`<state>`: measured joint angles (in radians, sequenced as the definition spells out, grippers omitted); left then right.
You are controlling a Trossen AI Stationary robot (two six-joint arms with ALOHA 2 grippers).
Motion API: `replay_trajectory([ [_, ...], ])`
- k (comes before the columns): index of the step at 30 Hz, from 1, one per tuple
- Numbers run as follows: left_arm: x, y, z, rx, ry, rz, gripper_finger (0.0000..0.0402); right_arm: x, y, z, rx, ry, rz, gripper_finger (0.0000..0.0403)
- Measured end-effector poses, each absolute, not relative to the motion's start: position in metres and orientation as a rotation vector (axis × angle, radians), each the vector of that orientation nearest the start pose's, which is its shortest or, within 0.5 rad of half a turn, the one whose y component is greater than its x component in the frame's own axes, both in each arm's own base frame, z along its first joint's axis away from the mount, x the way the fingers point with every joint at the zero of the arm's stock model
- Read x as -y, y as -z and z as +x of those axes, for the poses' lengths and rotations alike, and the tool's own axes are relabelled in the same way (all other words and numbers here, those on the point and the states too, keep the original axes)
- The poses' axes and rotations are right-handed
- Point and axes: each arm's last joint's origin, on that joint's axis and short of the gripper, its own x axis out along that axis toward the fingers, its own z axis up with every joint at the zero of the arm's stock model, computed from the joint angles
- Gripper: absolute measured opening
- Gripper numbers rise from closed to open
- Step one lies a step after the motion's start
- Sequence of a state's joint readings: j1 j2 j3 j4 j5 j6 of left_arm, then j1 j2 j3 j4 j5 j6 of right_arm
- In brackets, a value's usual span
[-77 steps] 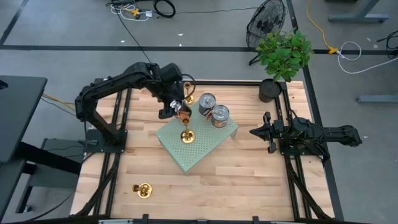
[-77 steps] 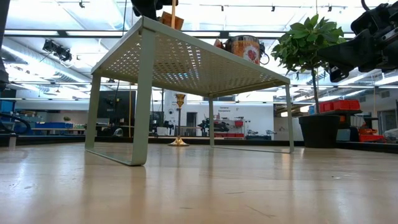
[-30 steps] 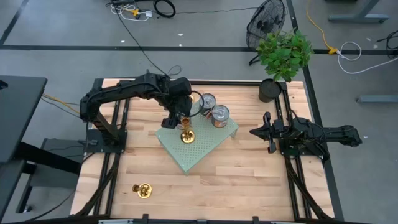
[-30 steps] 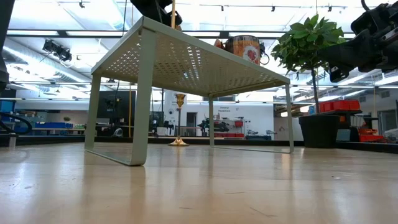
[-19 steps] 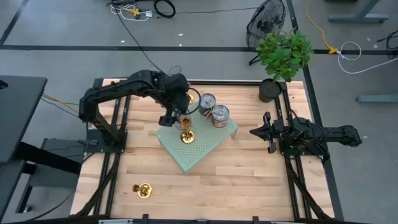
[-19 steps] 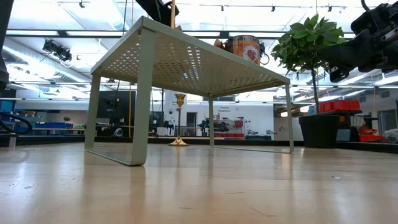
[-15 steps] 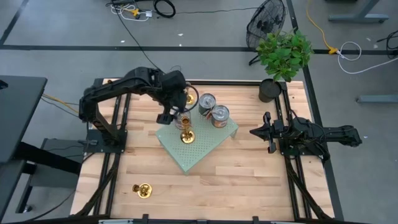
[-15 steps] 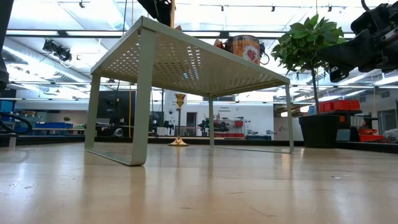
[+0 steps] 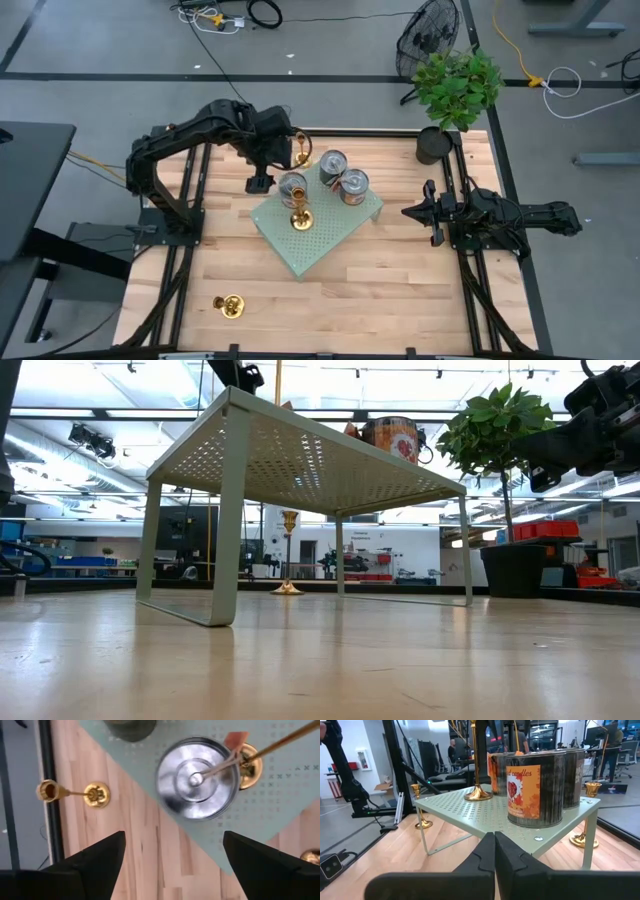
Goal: Pick & Place candle stick holders
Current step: Adjust the silver candle can
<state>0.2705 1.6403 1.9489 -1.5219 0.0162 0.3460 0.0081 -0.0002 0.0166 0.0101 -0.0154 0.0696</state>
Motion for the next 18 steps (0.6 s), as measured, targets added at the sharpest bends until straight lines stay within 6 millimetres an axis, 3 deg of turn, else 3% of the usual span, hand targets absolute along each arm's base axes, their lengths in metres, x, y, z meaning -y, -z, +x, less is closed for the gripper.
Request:
replay_trajectory([
  [6, -0.074, -0.408, 0.268, -1.230, -0.020, 0.100, 0.0305, -0.001, -0.170, 0.097, 0.026, -0.025, 0.069, 0.0003],
  [18, -0.068, -0.378, 0.246, -1.237, -0.034, 0.075, 0.0233, -0.001, -0.170, 0.097, 0.026, -0.025, 0.069, 0.0003],
])
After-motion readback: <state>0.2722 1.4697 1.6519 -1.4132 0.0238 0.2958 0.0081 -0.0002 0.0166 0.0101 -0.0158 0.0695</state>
